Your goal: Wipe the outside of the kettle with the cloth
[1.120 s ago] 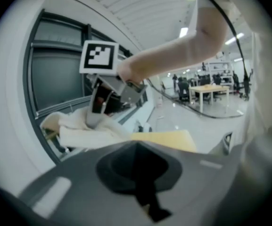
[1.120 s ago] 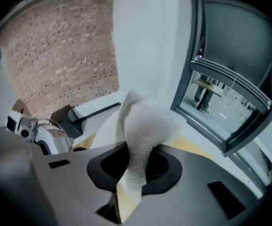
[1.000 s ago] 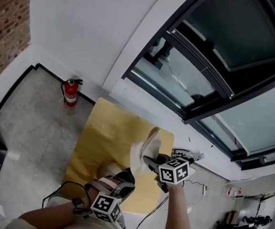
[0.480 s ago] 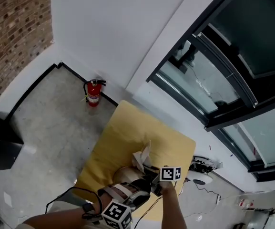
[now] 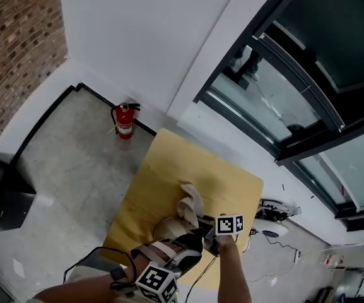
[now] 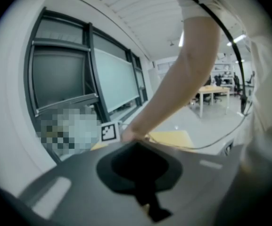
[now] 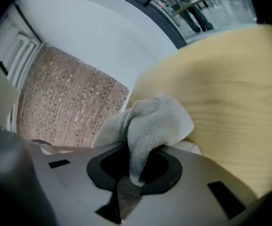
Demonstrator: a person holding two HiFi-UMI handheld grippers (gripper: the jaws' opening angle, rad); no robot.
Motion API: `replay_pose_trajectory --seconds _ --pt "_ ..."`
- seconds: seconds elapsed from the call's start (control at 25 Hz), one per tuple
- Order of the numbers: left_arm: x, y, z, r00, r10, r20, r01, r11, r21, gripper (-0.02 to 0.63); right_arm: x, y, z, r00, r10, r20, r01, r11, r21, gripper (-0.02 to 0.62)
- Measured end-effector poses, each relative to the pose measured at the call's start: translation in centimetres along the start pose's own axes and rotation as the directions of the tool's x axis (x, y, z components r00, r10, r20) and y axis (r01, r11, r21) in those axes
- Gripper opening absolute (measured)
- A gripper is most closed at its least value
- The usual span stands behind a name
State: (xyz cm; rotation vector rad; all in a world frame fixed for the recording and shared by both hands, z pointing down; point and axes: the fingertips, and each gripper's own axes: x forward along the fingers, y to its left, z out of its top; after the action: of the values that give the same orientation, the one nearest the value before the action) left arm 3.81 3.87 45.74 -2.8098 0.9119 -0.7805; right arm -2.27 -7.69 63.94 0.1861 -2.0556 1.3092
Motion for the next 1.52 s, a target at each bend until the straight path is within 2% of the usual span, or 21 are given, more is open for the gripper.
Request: replay_pose_trajectory --seconds 0.12,0.24,0.32,0.4,0.44,0.52,0.56,0.6,0.68,0.76,0.88,0.92,0.96,1.0,1.08,1.16,1.28,1.32,1.4,1.44,1.52 --pt "0.3 0.3 0.0 1.000 -0.006 0.003 0.006 1.000 -0.004 -0.003 -7.3 6.4 1.9 0.979 0.053 0.197 -0.031 0.993 -0.115 0.072" --pt "-1.3 1.6 -0.1 0.997 0.034 0.064 -0.026 0.992 -0.125 -0.003 -13.0 14.1 2.8 0.936 -0.003 0.351 0.111 0.951 -0.288 0.072" --pt "-4.9 4.6 -0.3 0.959 0.204 0.196 -0.131 0.934 -0.334 -0.003 -13.1 17.5 1.8 0.932 -0.100 0.347 0.256 0.862 -0.437 0.072" --pt "-7.7 7.1 -2.9 0.915 0.351 0.200 -0.195 0.817 -0.543 -0.003 -10.7 18.2 -0.1 0.928 -0.225 0.298 0.360 0.747 -0.559 0.072" --pt "-8.2 7.3 -5.0 0.919 0.366 0.150 -0.207 0.768 -0.606 -0.003 -9.4 18.1 -1.2 0.914 -0.296 0.277 0.406 0.674 -0.618 0.072" --pt "-8.2 6.9 -7.6 0.938 0.336 0.080 -0.203 0.723 -0.660 -0.003 -8.1 18.0 -2.3 0.856 -0.414 0.310 0.502 0.519 -0.692 0.073" --pt "-8.2 6.7 -8.1 0.942 0.328 0.071 -0.197 0.713 -0.673 -0.003 -7.9 18.1 -2.4 0.827 -0.436 0.356 0.546 0.469 -0.694 0.072" --pt "-8.3 6.6 -8.3 0.941 0.332 0.069 -0.196 0.698 -0.689 -0.003 -7.9 18.2 -2.3 0.805 -0.426 0.412 0.583 0.446 -0.679 0.072" --pt "-8.7 6.7 -9.0 0.931 0.361 0.058 -0.203 0.643 -0.739 -0.003 -8.1 18.5 -2.1 0.774 -0.338 0.535 0.632 0.464 -0.621 0.072" --pt "-8.7 6.6 -10.0 0.926 0.375 0.040 -0.200 0.578 -0.791 -0.003 -9.3 17.9 -1.9 0.733 -0.252 0.632 0.649 0.539 -0.537 0.073" --pt "-9.0 6.2 -11.0 0.928 0.372 0.012 -0.207 0.542 -0.814 -0.003 -11.9 15.7 -2.4 0.662 -0.197 0.724 0.568 0.762 -0.312 0.074" --pt "-9.3 6.3 -11.3 0.928 0.373 -0.002 -0.219 0.541 -0.812 -0.003 -12.7 14.9 -2.7 0.637 -0.184 0.749 0.519 0.821 -0.239 0.073" --pt "-9.5 6.3 -11.6 0.926 0.376 -0.015 -0.231 0.535 -0.812 -0.003 -13.3 14.2 -3.2 0.619 -0.193 0.761 0.497 0.846 -0.190 0.072" --pt "-9.7 6.4 -11.9 0.925 0.380 -0.023 -0.236 0.526 -0.817 -0.003 -13.7 13.8 -3.8 0.615 -0.226 0.755 0.516 0.840 -0.169 0.074" --pt "-9.8 6.2 -12.4 0.924 0.380 -0.029 -0.236 0.510 -0.827 -0.003 -14.1 14.4 -5.0 0.632 -0.283 0.721 0.587 0.783 -0.206 0.072" --pt "-9.8 6.0 -12.8 0.925 0.378 -0.030 -0.234 0.506 -0.830 -0.003 -13.4 17.5 -5.4 0.668 -0.235 0.706 0.599 0.734 -0.322 0.074" --pt "-9.4 5.7 -12.7 0.929 0.371 -0.015 -0.217 0.508 -0.833 -0.003 -10.5 20.4 -6.2 0.731 -0.180 0.659 0.604 0.621 -0.500 0.072" --pt "-9.3 5.6 -12.5 0.930 0.367 -0.009 -0.211 0.514 -0.832 -0.003 -10.2 20.3 -6.5 0.726 -0.168 0.666 0.605 0.615 -0.505 0.073" --pt "-9.2 5.4 -12.0 0.934 0.358 -0.004 -0.205 0.527 -0.825 -0.003 -10.9 18.9 -7.5 0.699 -0.155 0.698 0.582 0.691 -0.428 0.072" --pt "-9.1 5.3 -11.9 0.936 0.351 -0.003 -0.203 0.533 -0.821 -0.003 -11.5 17.6 -8.2 0.688 -0.186 0.701 0.575 0.730 -0.370 0.072" --pt "-9.0 5.1 -12.0 0.942 0.336 -0.001 -0.193 0.536 -0.822 -0.003 -12.3 15.6 -9.8 0.686 -0.302 0.662 0.598 0.751 -0.278 0.072"
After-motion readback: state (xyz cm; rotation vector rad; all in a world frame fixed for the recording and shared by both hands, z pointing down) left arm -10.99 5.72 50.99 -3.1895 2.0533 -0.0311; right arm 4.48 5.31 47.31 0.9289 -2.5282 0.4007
